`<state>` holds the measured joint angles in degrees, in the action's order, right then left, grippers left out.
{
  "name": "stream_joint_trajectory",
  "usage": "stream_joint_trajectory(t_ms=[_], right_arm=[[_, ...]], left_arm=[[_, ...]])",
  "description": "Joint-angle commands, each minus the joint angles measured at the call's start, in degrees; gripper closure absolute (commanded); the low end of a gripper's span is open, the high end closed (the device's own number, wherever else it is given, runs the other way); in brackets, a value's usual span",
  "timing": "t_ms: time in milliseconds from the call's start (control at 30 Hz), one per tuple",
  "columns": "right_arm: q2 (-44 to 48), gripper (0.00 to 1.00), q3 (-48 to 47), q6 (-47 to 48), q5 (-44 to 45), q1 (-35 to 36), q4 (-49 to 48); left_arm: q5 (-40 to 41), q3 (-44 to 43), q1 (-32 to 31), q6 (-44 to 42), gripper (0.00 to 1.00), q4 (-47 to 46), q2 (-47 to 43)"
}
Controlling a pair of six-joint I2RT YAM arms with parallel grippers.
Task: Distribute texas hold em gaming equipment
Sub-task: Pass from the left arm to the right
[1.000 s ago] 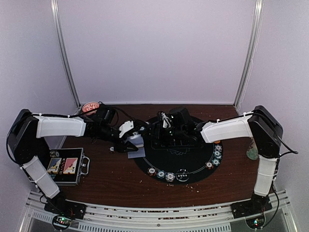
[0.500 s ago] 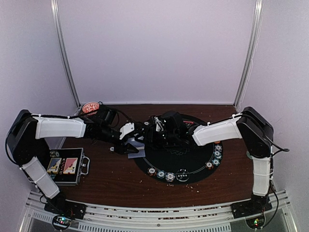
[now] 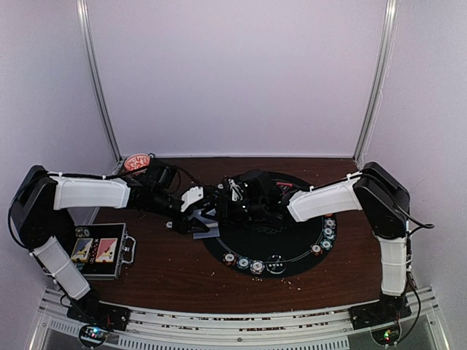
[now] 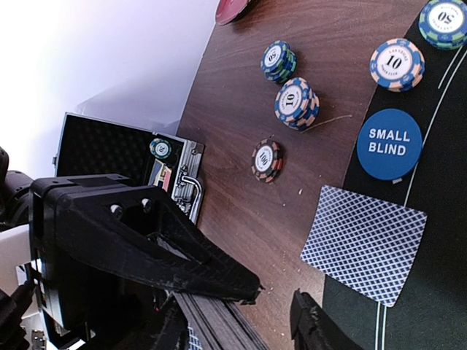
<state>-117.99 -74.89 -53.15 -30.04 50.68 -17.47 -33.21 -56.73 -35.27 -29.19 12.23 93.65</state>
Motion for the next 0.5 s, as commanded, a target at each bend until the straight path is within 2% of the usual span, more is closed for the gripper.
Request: stream_joint_trajectory(t_ms=[0, 467], right_arm=[[-0.9, 0.55, -1.1, 1.2, 1.2, 0.0, 2.9], [3.1, 0.66, 3.3, 3.4, 4.2, -2.0, 5.6]], left_arm=[[-1.2, 0.1, -0.6, -1.1, 0.41, -1.2, -0.8], [-0.8, -0.1, -0.7, -0.9, 0.41, -1.2, -0.3]])
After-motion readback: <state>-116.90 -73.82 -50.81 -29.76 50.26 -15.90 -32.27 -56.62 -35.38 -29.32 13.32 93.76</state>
